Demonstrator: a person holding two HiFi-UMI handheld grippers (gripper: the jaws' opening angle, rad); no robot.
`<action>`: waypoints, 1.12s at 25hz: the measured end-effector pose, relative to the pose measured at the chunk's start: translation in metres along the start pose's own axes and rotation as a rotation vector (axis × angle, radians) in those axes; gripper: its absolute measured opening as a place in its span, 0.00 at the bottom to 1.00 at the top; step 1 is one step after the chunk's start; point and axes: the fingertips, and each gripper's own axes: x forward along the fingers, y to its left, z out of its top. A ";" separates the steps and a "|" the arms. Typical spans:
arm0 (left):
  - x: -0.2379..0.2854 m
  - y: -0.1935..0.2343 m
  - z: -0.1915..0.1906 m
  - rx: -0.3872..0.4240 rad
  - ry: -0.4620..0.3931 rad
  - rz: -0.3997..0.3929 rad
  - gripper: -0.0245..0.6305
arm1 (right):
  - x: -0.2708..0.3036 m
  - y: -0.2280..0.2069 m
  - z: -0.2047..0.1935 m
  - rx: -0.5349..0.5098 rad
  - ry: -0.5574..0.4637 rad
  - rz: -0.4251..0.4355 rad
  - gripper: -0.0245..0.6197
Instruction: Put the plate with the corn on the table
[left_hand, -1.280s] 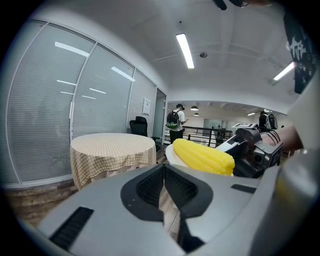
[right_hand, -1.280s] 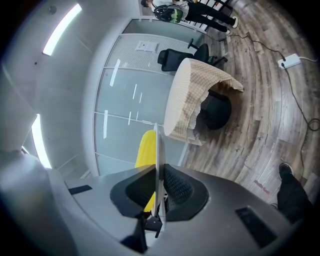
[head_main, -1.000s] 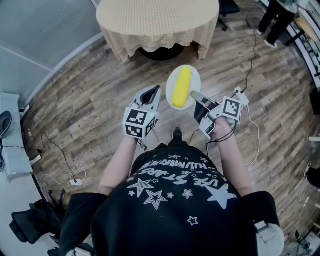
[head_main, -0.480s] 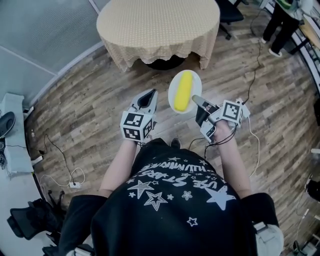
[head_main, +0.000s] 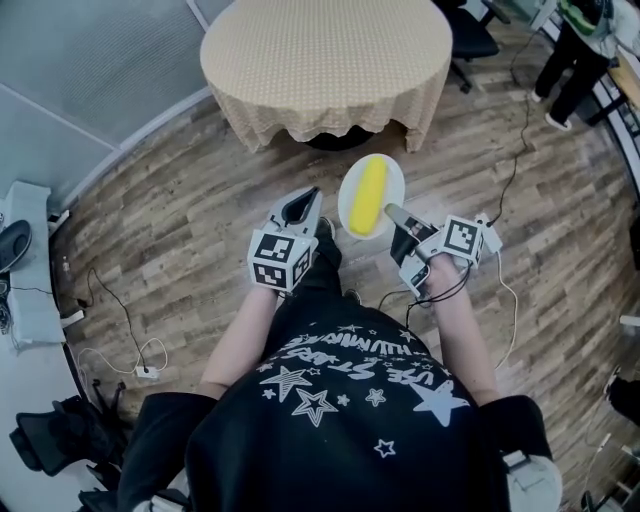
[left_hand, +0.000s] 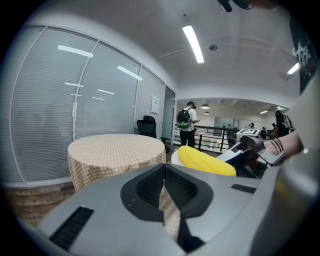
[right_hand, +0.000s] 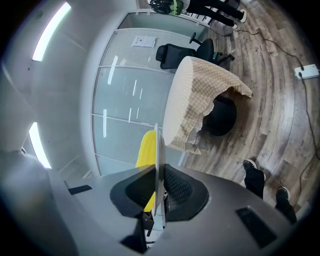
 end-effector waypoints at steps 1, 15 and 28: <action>0.005 0.004 -0.001 -0.003 0.003 -0.001 0.05 | 0.004 -0.001 0.003 0.000 0.001 -0.003 0.10; 0.083 0.085 0.012 -0.041 -0.001 -0.023 0.05 | 0.085 -0.008 0.079 -0.013 -0.005 -0.022 0.10; 0.165 0.161 0.034 -0.032 0.033 -0.054 0.05 | 0.169 -0.017 0.147 -0.001 -0.005 -0.043 0.10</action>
